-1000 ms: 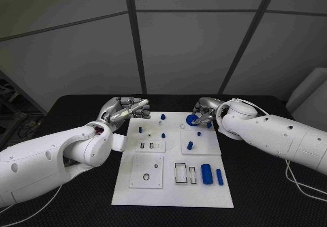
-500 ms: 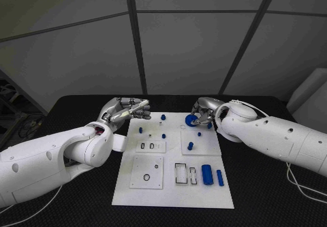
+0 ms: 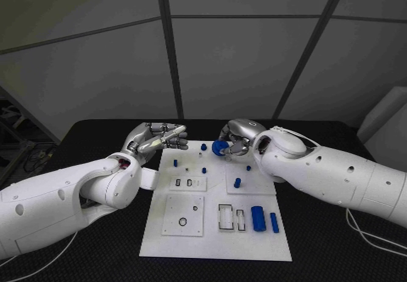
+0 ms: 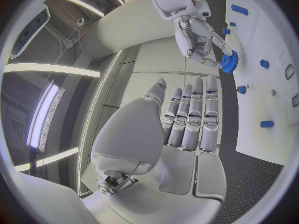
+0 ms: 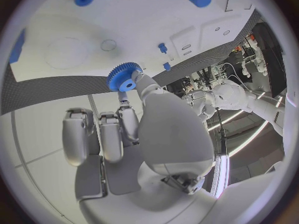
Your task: Assemble the parts on the task board
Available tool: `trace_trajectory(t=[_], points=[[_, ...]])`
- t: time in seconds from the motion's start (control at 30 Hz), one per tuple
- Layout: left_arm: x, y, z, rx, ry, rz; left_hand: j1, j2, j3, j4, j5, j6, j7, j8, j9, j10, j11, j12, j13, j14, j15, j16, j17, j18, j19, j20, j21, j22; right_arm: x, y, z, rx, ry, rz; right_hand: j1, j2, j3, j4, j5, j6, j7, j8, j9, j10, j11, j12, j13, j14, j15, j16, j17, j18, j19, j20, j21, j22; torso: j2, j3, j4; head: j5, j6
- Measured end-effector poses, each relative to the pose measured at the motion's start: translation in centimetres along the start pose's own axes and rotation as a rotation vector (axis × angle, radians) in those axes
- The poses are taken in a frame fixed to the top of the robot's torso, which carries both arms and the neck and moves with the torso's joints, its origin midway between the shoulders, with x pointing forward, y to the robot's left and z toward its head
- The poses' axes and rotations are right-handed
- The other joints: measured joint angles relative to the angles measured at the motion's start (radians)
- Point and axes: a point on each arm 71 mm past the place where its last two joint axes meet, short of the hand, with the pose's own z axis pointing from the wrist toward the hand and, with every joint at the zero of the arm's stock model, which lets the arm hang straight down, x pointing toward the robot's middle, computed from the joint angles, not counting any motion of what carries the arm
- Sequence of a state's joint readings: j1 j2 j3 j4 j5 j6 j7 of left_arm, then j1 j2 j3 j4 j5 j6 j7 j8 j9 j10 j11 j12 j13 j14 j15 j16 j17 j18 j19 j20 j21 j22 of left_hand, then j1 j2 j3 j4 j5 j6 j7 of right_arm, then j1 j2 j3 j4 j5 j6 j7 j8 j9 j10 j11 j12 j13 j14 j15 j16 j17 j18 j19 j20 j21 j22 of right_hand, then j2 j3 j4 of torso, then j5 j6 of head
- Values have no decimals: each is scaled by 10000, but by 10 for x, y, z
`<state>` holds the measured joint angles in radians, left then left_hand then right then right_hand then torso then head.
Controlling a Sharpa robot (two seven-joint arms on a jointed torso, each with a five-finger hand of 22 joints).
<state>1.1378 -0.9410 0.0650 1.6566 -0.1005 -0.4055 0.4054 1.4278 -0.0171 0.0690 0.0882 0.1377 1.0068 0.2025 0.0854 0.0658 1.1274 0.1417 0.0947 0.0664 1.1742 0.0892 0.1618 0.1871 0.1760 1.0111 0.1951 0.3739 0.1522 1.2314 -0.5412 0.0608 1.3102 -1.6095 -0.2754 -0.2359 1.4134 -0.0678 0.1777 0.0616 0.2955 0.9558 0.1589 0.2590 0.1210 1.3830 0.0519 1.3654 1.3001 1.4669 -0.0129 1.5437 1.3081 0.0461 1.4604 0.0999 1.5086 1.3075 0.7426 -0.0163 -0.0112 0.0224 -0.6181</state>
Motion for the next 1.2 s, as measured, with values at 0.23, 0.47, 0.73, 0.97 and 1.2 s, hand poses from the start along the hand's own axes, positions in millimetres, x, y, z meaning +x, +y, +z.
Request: trace_trajectory(t=[0.23,0.47,0.73,0.97,1.2], points=[[0,0,0,-2,-4,3,0,0,0,0,0,-1,-1,0,0,0,0,0,-1,0,0,0,7,0,0,0,0,-5,5,29,14,-505,-289,-277,0,-1,5,-4,-2,0,0,-23,0,0,0,-38,-17,0,0,0,-1,1,0,0,0,0,11,-6,32,10,28],[0,0,0,-2,6,-3,0,0,0,0,0,-4,-4,0,0,0,0,0,-1,0,0,1,6,0,0,0,0,-4,11,43,25,-631,-355,-497,0,-2,82,7,-11,0,-1,-81,0,-1,1,-38,-29,0,1,0,-2,1,0,0,0,-1,22,-1,35,65,23],[1,0,0,-2,8,-6,0,0,0,0,0,-6,-6,1,0,0,0,0,-1,0,0,1,6,0,0,0,0,-3,20,47,31,-635,-237,-718,-1,-4,82,7,3,-1,-3,-135,-1,-1,1,-77,-38,0,1,0,-3,2,-1,0,0,-1,22,10,18,110,-25],[1,0,1,-1,7,-5,0,0,0,0,0,-6,-6,1,0,0,0,0,-1,0,0,2,8,0,0,0,0,-3,25,48,33,-625,-80,-836,-1,-5,139,4,6,-3,-6,-193,-1,-1,1,-77,-50,0,1,-1,-3,1,-1,0,0,0,22,15,18,153,-62],[1,0,1,0,8,-5,0,0,0,0,0,-7,-7,1,0,0,0,0,-2,0,0,2,15,0,0,0,0,-2,29,48,35,-596,167,-950,-45,-48,166,31,5,-6,-9,-251,-1,-1,1,-117,-68,0,2,-1,-4,2,-1,0,0,-1,20,16,0,181,-91]])
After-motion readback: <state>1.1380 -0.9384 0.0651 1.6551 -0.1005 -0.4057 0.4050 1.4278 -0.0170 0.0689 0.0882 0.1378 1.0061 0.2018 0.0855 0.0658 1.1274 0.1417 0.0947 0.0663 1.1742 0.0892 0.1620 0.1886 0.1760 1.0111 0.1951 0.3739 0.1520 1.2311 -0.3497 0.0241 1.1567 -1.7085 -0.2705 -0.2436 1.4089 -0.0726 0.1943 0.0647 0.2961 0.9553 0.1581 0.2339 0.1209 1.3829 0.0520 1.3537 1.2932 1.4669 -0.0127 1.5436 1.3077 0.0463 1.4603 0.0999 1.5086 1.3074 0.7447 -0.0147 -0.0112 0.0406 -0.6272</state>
